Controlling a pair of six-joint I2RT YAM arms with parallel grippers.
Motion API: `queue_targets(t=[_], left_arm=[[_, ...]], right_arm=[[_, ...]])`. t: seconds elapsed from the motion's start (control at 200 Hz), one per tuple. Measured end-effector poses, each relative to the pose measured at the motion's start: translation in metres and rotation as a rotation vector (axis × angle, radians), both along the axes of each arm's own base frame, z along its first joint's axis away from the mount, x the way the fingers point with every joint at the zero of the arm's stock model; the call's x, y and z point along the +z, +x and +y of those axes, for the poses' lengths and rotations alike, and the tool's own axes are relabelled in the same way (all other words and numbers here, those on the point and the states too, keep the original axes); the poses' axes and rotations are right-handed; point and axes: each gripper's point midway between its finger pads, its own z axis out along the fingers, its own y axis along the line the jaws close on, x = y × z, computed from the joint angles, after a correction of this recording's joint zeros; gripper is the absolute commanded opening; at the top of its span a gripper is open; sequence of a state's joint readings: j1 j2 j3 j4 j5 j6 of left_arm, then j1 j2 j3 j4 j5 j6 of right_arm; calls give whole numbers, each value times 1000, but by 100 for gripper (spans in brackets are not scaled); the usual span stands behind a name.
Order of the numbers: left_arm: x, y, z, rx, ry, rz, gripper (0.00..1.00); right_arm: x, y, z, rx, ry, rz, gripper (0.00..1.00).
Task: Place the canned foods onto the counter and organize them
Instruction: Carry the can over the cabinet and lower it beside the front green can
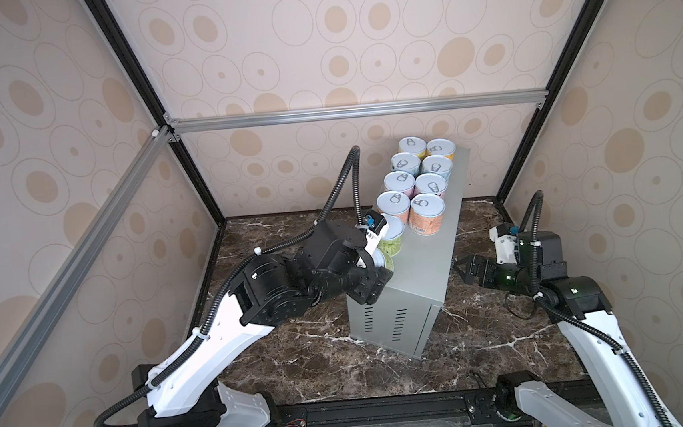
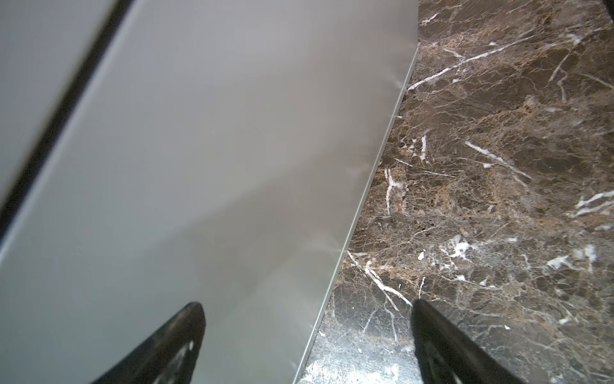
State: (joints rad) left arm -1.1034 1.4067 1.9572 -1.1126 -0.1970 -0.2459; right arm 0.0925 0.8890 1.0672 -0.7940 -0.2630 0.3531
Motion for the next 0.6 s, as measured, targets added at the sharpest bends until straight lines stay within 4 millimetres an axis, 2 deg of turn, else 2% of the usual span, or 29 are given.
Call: queue_targets(t=[0.295, 0.425, 0.6], left_arm=[[12, -12, -29, -31, 24, -58, 61], [7, -16, -45, -51, 48, -64, 61], [-1, -11, -62, -47, 76, -64, 61]], right_arm=[[6, -4, 0, 5, 3, -25, 99], [6, -7, 0, 7, 5, -31, 99], [2, -10, 0, 8, 4, -29, 99]])
